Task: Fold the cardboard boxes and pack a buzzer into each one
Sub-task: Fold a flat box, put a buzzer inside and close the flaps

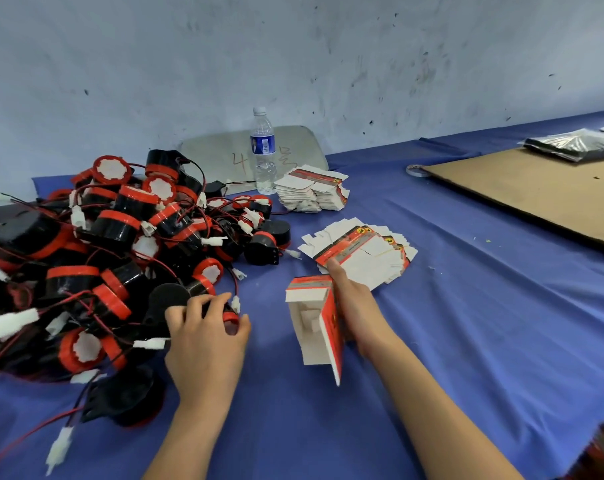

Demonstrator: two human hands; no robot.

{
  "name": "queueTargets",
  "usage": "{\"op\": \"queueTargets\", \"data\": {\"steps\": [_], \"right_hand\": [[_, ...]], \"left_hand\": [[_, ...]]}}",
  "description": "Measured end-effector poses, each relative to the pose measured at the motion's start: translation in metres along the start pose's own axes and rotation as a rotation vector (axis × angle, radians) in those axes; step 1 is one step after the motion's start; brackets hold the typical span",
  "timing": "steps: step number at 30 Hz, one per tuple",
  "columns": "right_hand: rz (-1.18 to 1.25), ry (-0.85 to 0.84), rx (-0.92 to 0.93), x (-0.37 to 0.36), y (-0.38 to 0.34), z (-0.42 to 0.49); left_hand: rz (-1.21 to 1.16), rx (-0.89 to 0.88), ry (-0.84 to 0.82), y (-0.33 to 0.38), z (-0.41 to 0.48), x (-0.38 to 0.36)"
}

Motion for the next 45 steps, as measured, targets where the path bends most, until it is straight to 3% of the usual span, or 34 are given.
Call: {"op": "queueTargets", "data": {"steps": [4,9,12,14,18,22,25,28,39,45], "right_hand": [[-0.105,0.042,0.064,0.006,0.001,0.002],[-0.097,0.098,0.08,0.013,-0.001,0.003],[0.11,0.19,0.134,0.021,-0.007,0.001],[0.256,0.246,0.187,0.027,-0.014,-0.005],[0.381,0.368,0.569,0.032,-0.036,-0.034],[0.062,0.289,1.047,0.008,-0.045,-0.069],[-0.149,0.19,1.268,-0.019,-0.048,-0.084],[-0.379,0.161,1.457,-0.04,-0.047,-0.094],[-0.491,0.401,1.472,-0.035,-0.047,-0.098],[-0.624,0.379,1.418,-0.031,-0.052,-0.086]], "left_hand": [[-0.087,-0.08,0.014,0.004,0.0,0.001],[-0.338,-0.191,0.297,0.015,0.0,0.029],[-0.433,-0.275,0.416,0.023,-0.005,0.044],[-0.525,-0.281,0.412,0.026,-0.007,0.044],[-0.816,-0.1,0.342,0.023,-0.01,0.03],[-1.285,0.277,0.262,0.018,-0.009,0.014],[-1.38,0.321,0.309,0.013,-0.006,0.019],[-1.466,0.336,0.254,0.014,-0.008,0.012],[-1.366,0.213,0.121,0.017,-0.007,0.001],[-1.279,0.172,0.036,0.021,-0.009,-0.004]]}}
Point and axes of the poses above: each hand's wrist, its own z-axis towards the middle knuckle, its own x-axis out of the back of the hand, y = z × x, the point moved 6 cm from there along z, towards the middle knuckle, and after that the axes turned 5 degrees about -x, right-handed, at the moved point
